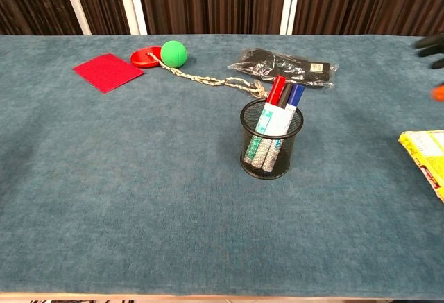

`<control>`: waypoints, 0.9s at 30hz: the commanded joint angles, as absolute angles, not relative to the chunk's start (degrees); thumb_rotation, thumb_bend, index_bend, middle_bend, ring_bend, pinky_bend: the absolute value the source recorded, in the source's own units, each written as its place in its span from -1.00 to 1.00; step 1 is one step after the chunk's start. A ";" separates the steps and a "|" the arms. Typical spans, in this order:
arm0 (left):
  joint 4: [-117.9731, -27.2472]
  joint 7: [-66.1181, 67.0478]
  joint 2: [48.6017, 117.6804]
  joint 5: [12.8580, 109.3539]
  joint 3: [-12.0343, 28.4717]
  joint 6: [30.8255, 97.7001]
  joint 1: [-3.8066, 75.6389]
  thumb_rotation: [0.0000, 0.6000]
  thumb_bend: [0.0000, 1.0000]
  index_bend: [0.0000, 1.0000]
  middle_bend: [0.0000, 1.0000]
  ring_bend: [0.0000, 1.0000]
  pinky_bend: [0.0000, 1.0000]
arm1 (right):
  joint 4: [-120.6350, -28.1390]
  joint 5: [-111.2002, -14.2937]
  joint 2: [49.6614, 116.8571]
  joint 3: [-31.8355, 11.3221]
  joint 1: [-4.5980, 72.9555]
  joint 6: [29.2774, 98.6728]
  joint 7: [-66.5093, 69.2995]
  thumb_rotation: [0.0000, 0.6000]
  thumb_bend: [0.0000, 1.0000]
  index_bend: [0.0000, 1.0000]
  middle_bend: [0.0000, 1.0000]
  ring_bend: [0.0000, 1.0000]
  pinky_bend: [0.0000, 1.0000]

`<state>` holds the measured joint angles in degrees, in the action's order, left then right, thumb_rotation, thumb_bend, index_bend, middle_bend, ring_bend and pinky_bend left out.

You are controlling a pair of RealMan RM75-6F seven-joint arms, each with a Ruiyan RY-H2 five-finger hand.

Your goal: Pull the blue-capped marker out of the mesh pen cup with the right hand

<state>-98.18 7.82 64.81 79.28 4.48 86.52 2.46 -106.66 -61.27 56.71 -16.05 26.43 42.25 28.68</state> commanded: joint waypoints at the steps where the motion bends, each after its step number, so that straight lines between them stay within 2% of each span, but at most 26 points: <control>1: -98.28 7.77 64.76 79.18 4.48 86.40 2.49 1.00 0.08 -0.64 -1.00 -1.00 -0.98 | -105.92 -57.09 57.75 -17.95 30.93 37.48 29.71 1.00 -0.41 -0.55 -1.00 -1.00 -0.66; 8: -98.39 7.39 64.61 78.96 4.59 86.25 2.54 1.00 0.08 -0.64 -1.00 -1.00 -0.98 | -104.01 -50.17 62.49 -17.43 35.94 35.85 26.60 1.00 -0.30 -0.36 -1.00 -1.00 -0.66; 17: -98.45 7.22 64.57 78.90 4.52 86.04 2.60 1.00 0.08 -0.64 -1.00 -1.00 -0.98 | -102.18 -42.73 68.84 -15.36 40.40 39.15 19.93 1.00 -0.19 -0.27 -1.00 -1.00 -0.66; 27: -98.51 7.16 64.54 78.83 4.50 85.95 2.63 1.00 0.08 -0.64 -1.00 -1.00 -0.98 | -101.43 -35.20 72.52 -14.38 44.56 41.37 13.97 1.00 -0.08 -0.20 -1.00 -1.00 -0.66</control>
